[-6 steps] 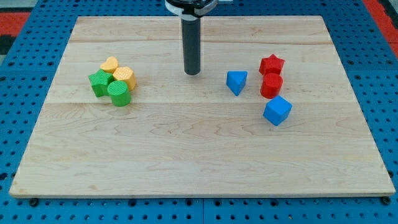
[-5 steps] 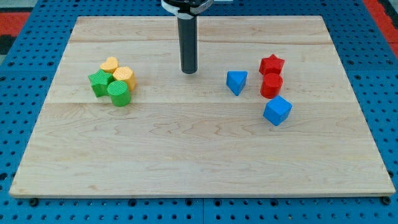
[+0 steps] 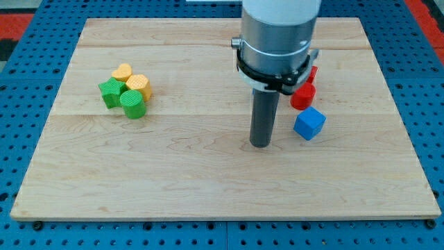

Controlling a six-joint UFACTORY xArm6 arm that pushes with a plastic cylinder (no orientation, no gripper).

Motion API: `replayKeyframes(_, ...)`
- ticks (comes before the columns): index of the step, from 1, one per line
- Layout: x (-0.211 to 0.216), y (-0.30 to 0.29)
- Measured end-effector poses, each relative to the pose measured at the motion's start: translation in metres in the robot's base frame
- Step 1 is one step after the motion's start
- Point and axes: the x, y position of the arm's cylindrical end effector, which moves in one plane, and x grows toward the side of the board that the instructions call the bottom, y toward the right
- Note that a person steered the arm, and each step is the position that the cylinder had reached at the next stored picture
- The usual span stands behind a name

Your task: Push the blue cube towards the the red circle

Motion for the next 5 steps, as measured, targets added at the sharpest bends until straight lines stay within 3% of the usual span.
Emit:
replayKeyframes(3,0.019,0.106)
replayKeyframes(5,0.005,0.104)
